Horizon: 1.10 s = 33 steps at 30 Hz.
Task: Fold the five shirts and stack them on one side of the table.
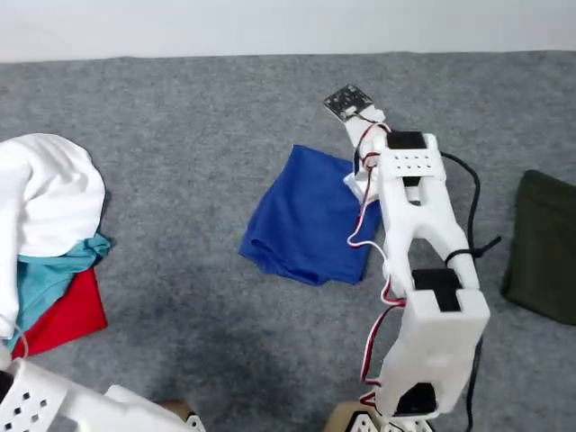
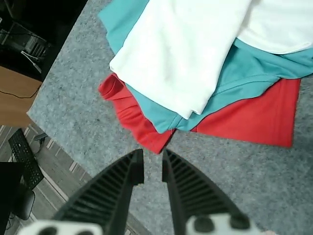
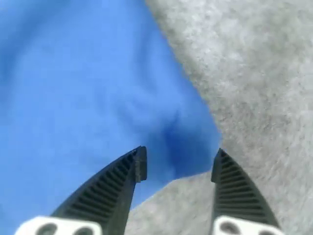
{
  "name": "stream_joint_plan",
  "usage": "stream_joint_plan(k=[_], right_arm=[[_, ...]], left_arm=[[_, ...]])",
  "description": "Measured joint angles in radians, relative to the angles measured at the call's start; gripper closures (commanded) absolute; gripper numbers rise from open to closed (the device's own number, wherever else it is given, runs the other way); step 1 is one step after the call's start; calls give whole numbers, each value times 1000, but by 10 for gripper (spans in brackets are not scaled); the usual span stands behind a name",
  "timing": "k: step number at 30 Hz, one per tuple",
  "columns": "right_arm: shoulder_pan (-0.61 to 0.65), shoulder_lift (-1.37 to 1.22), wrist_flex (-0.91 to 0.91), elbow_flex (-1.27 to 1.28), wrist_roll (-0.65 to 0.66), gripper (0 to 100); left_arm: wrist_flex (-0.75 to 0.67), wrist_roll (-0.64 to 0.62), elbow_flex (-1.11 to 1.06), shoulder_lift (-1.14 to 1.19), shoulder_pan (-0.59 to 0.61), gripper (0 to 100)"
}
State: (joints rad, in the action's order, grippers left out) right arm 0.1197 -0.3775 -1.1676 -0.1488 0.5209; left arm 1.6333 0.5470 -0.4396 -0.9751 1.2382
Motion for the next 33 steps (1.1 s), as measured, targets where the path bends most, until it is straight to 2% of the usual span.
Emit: stream_joint_plan(k=[5, 10, 14, 20, 26, 33], right_arm=[[63, 63, -77, 0, -87, 995], [183, 69, -175, 0, -218, 990], [285, 55, -178, 8, -295, 989], [390, -83, -127, 26, -315, 989], [528, -95, -124, 25, -315, 989], [560, -95, -204, -52, -315, 989]], left_arm=[[46, 0, 35, -6, 5, 927], [74, 0, 35, -12, 5, 927], [75, 0, 35, -12, 5, 927], [75, 0, 35, -12, 5, 927], [75, 0, 35, -12, 5, 927], [75, 0, 35, -12, 5, 927]])
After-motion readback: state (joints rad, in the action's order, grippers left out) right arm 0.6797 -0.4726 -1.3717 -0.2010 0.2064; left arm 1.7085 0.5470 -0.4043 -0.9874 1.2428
